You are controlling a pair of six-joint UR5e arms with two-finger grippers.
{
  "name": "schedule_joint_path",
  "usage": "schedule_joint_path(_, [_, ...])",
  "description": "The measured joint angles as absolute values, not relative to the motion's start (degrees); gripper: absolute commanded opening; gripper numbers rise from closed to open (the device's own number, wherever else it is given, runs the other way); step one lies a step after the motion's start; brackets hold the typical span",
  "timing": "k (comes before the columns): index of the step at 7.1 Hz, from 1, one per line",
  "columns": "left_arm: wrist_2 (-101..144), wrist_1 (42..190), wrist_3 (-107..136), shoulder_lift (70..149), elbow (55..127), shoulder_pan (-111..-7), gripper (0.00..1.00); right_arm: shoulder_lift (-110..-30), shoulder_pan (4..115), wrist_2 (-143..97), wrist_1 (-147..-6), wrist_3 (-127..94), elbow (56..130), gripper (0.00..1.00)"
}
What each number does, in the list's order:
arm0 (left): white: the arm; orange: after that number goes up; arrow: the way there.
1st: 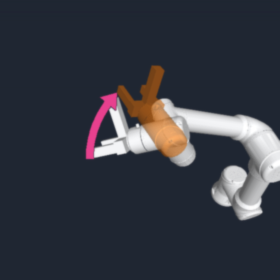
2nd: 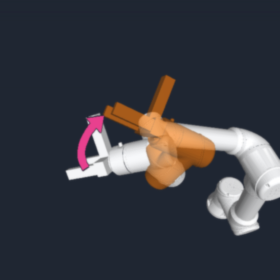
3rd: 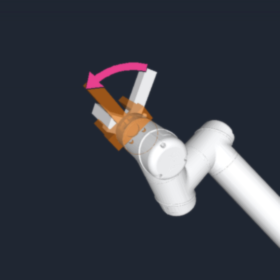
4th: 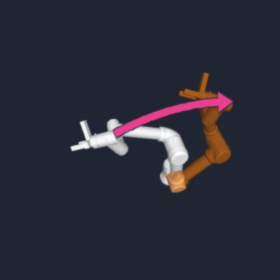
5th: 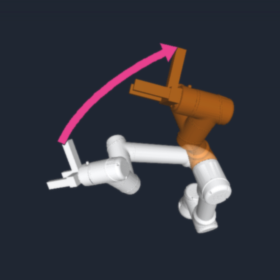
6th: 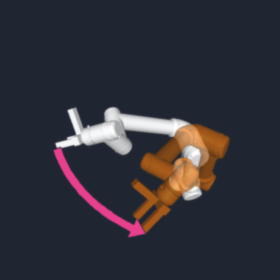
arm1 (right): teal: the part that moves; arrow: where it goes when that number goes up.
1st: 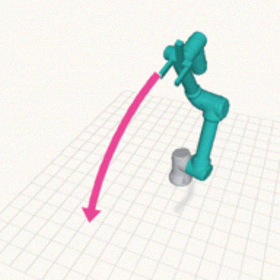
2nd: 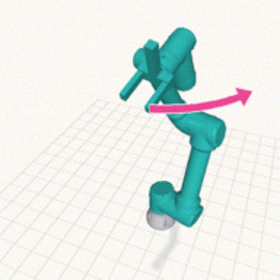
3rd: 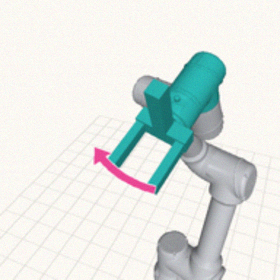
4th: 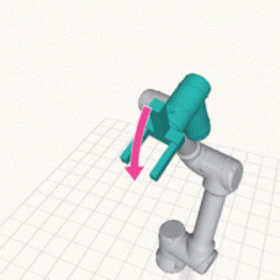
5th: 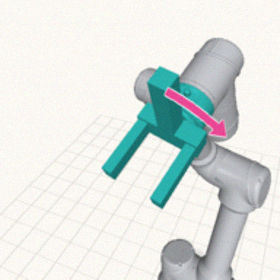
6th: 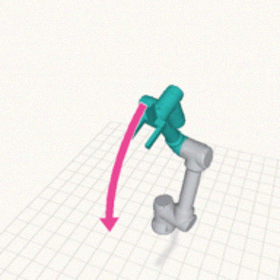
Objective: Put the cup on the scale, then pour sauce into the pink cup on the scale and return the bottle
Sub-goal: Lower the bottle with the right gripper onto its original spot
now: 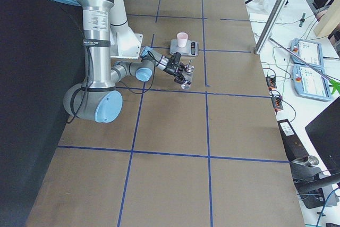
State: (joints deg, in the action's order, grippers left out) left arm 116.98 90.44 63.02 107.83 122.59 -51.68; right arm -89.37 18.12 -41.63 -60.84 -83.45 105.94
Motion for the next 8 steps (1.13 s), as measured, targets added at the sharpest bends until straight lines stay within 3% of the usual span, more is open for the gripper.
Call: schedule_joint_path(8, [117.0,90.4,63.0,107.8,123.1,-51.7,1.0,-88.8,17.6,-41.6,-60.8,-83.5,104.5,0.0])
